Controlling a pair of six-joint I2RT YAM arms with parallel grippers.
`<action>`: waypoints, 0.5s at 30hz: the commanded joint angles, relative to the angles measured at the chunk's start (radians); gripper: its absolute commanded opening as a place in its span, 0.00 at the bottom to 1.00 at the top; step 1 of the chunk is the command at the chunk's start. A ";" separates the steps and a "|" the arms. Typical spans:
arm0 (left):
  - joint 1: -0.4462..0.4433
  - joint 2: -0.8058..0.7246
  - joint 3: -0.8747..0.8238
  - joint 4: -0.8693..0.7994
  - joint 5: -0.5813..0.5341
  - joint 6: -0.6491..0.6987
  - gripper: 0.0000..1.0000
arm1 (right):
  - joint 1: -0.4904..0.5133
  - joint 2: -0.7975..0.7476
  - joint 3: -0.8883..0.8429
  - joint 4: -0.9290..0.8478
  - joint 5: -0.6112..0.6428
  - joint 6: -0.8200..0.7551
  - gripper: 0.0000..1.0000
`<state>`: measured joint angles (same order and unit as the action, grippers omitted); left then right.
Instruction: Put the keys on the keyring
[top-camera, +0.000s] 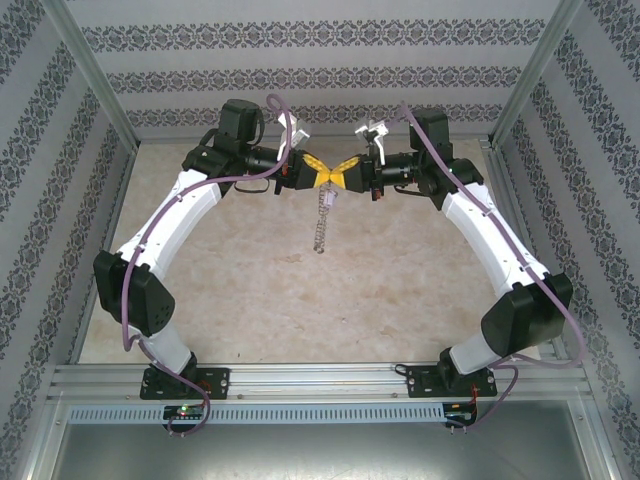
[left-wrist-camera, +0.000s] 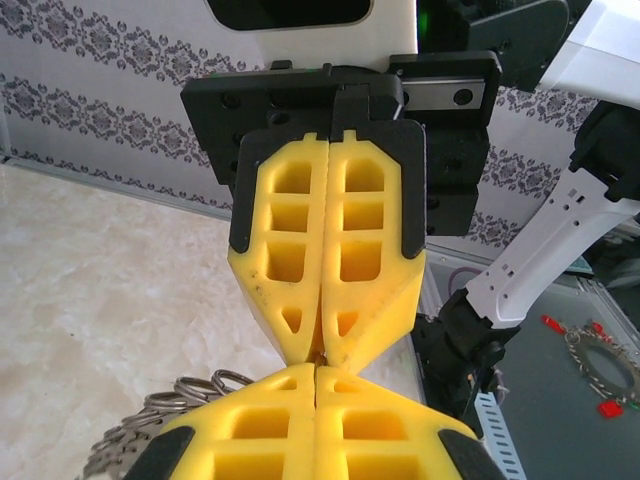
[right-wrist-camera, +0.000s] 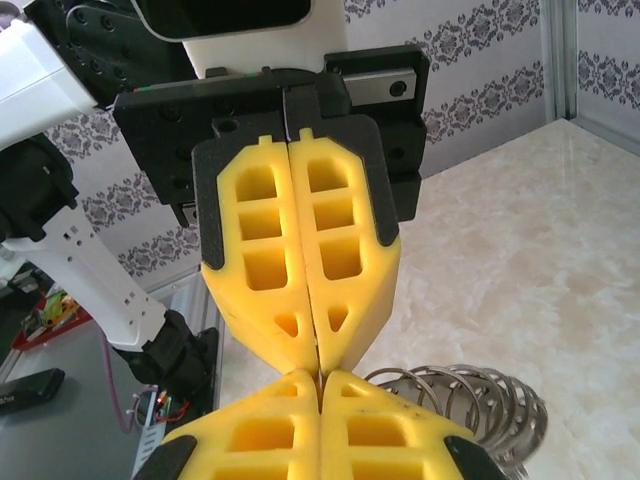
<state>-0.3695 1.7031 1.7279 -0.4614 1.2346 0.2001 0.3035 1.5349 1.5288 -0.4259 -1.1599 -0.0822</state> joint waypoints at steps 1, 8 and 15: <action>-0.015 -0.040 0.001 0.037 -0.017 -0.009 0.15 | 0.007 0.023 0.099 -0.149 0.037 -0.122 0.00; -0.008 -0.062 -0.002 0.011 -0.083 0.026 0.32 | 0.003 0.072 0.281 -0.505 0.159 -0.335 0.00; 0.004 -0.050 0.036 -0.091 -0.095 0.091 0.34 | 0.037 0.143 0.449 -0.750 0.331 -0.462 0.00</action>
<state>-0.3714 1.6691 1.7283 -0.4774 1.1439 0.2283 0.3168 1.6424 1.8999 -1.0134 -0.9188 -0.4397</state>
